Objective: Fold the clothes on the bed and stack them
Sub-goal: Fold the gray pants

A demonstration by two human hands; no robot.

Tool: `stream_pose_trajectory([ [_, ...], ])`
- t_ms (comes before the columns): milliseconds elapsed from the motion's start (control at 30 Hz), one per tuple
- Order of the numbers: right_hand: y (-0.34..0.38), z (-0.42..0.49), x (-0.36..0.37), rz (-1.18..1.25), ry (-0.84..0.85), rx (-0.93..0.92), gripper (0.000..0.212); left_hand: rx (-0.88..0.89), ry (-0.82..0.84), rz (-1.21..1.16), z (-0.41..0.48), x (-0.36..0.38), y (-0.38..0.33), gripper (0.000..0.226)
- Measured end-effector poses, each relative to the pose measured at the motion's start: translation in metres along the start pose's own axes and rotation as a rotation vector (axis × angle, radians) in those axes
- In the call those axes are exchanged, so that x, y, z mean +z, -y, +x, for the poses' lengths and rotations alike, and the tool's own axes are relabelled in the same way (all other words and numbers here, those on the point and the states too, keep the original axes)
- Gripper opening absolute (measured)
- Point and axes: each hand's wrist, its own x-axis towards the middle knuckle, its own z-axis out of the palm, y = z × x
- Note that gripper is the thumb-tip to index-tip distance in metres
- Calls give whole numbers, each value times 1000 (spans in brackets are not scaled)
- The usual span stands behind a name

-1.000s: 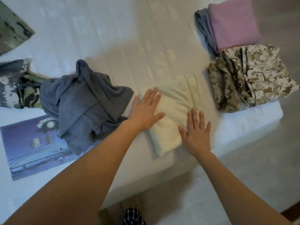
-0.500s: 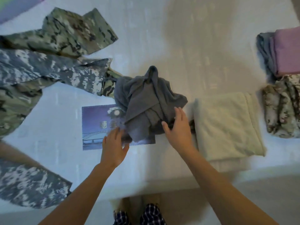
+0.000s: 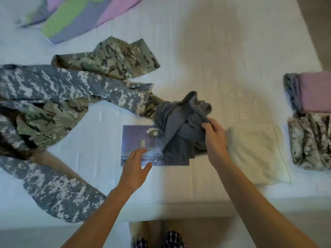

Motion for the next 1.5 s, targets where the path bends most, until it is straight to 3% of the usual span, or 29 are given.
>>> stream_pose_trajectory([
  [100,81,-34,-12,437,112,99,28,73,-32,-93,-22,-42,-43,50],
  [167,135,-57,-22,516,231,116,22,139,-47,-163,-37,-71,-78,52],
  [333,273,-128,-54,337,448,-37,21,346,-127,-369,-80,-160,-167,72],
  [433,349,-172,-75,276,579,-161,31,518,-46,-357,-107,-208,-224,81],
  [500,394,-199,-87,223,633,-249,25,602,54,-315,-123,-225,-259,65],
  [533,415,-212,-93,205,619,-289,21,638,79,-260,-130,-230,-272,44],
  [567,433,-223,-101,218,591,-317,17,665,59,-203,-138,-234,-284,21],
  [600,450,-233,-110,273,564,-326,13,669,22,-187,-144,-239,-293,14],
  [700,490,-251,-145,504,511,-286,12,550,-110,-478,-160,-260,-310,24],
  [767,507,-259,-162,493,491,-254,20,549,-156,-646,-172,-273,-325,20],
  [833,520,-270,-164,409,497,-237,19,647,-73,-673,-187,-278,-345,11],
  [867,529,-277,-160,388,509,-250,18,710,-9,-660,-195,-278,-357,12],
  [967,564,-307,-141,307,564,-372,18,842,93,-560,-218,-277,-398,63],
  [1000,576,-319,-134,262,612,-410,20,862,87,-564,-224,-276,-410,71],
  [1067,595,-341,-123,246,748,-466,26,883,-3,-638,-231,-281,-429,47],
  [1133,604,-352,-118,249,832,-508,27,851,-103,-782,-236,-295,-441,19],
  [1200,593,-347,-126,147,877,-498,36,750,-137,-894,-233,-315,-441,11],
  [1300,535,-301,-154,-146,783,-319,70,600,-123,-991,-231,-349,-420,22],
  [1400,432,-245,-161,-292,541,-202,68,563,-5,-1201,-241,-374,-397,35],
  [1500,328,-228,-117,-246,611,70,75,606,100,-1340,-255,-380,-395,52],
])
